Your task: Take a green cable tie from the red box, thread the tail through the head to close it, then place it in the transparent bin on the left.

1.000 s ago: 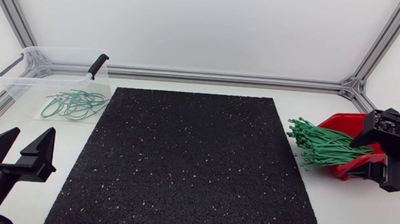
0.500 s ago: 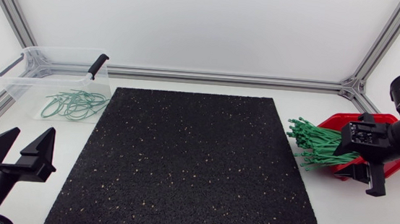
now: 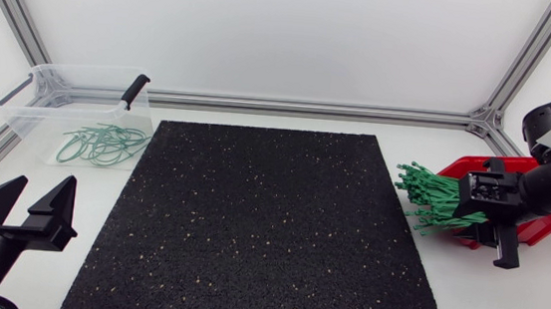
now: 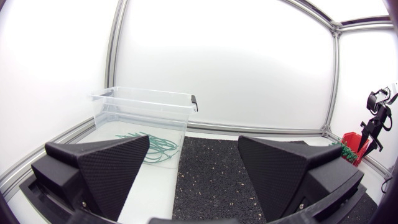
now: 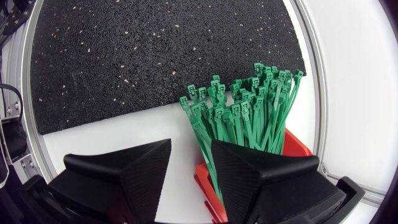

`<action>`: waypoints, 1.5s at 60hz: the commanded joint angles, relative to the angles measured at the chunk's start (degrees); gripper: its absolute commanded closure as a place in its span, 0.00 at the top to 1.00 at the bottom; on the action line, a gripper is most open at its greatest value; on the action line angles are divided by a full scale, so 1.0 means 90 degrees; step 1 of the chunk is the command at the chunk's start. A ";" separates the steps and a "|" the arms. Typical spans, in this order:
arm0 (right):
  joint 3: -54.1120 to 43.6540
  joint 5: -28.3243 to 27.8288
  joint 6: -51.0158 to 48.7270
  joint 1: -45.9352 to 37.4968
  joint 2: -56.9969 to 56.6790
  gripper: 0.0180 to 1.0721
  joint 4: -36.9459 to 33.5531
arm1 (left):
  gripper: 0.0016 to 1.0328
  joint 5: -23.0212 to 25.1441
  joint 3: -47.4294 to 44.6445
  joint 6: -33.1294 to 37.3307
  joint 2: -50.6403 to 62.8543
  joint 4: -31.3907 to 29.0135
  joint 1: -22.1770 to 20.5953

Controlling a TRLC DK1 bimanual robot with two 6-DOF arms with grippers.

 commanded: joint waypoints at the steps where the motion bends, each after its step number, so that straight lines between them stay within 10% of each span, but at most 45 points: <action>1: -0.0163 0.0075 -0.0144 0.0094 0.0126 0.47 0.0075 | 0.96 0.0061 -0.0251 0.0114 -0.0045 -0.0123 -0.0037; 35: -0.0486 0.0241 -0.0056 0.0202 0.0399 0.40 0.0681 | 0.96 0.0051 -0.0251 0.0114 -0.0045 -0.0133 -0.0067; 42: -0.0534 0.0222 -0.0056 0.0202 0.0399 0.23 0.0798 | 0.96 0.0061 -0.0251 0.0124 -0.0045 -0.0123 -0.0067; 90: -0.0925 0.0622 -0.0056 0.0358 0.0194 0.19 0.1423 | 0.96 0.0061 -0.0251 0.0124 -0.0045 -0.0123 -0.0125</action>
